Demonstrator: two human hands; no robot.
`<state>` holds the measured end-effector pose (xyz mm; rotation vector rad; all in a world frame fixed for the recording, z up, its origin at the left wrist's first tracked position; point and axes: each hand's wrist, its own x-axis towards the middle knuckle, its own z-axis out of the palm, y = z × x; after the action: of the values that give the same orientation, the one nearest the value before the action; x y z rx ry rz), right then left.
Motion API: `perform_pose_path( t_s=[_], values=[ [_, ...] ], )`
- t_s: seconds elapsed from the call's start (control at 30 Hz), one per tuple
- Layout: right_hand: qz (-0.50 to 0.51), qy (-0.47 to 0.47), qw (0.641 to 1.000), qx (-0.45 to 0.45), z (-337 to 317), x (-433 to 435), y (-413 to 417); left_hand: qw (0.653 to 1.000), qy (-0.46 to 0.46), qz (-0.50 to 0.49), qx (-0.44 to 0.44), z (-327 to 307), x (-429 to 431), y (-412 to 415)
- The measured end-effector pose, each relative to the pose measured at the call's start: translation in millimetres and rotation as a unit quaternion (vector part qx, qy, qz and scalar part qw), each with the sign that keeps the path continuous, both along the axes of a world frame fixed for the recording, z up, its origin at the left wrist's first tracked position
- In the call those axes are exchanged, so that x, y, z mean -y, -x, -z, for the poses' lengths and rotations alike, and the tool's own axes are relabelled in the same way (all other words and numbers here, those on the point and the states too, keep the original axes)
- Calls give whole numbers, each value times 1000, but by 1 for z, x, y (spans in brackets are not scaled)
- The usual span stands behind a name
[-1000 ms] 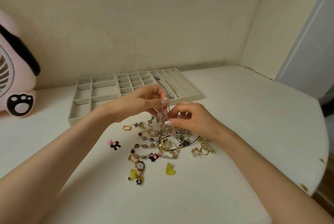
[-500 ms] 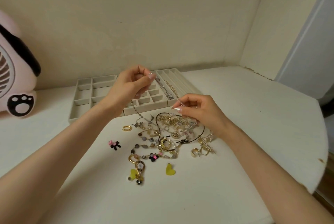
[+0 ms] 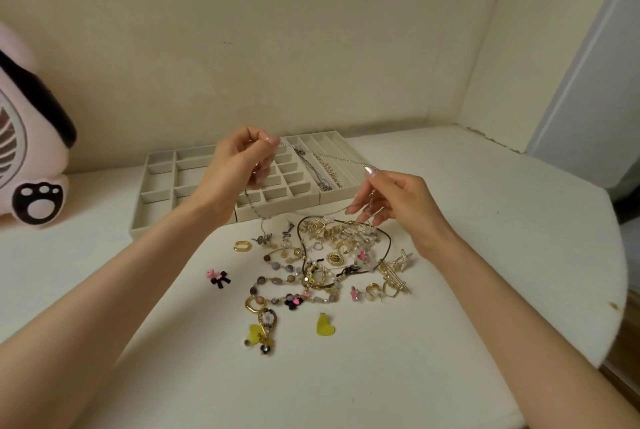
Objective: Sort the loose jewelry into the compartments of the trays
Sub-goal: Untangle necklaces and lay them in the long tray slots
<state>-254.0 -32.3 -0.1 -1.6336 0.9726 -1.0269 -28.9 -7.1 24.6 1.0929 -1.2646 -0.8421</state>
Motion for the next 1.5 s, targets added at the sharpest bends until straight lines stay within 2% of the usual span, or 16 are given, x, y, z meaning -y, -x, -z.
perform_pose_path(
  t_s=[0.3,0.43,0.6,0.8,0.97,1.03,1.17,1.27,1.33,1.43,1.5],
  values=[
    [-14,-41,996,71,1,7,6,999,4,-34,-18,3,1,-3],
    [15,-37,994,99,2,11,9,999,4,-42,-31,7,4,-6],
    [7,-34,991,132,1,12,12,998,-40,-47,-9,11,7,-9],
    [14,-9,993,115,0,13,16,987,-111,-6,115,16,8,-10],
    [17,23,994,104,-1,12,15,966,-123,60,220,21,5,-1],
    [29,42,995,83,-1,12,14,945,-121,69,295,23,4,1],
    [33,64,994,81,-1,12,13,882,-88,61,458,23,1,5],
    [16,69,994,84,0,12,12,845,-30,46,533,17,-1,12],
    [-1,72,994,76,1,11,10,853,7,36,521,10,-1,19],
    [-16,68,996,56,2,10,6,907,-3,72,416,1,1,36],
    [-17,71,997,40,3,9,4,926,-21,102,363,0,5,47]
  ],
)
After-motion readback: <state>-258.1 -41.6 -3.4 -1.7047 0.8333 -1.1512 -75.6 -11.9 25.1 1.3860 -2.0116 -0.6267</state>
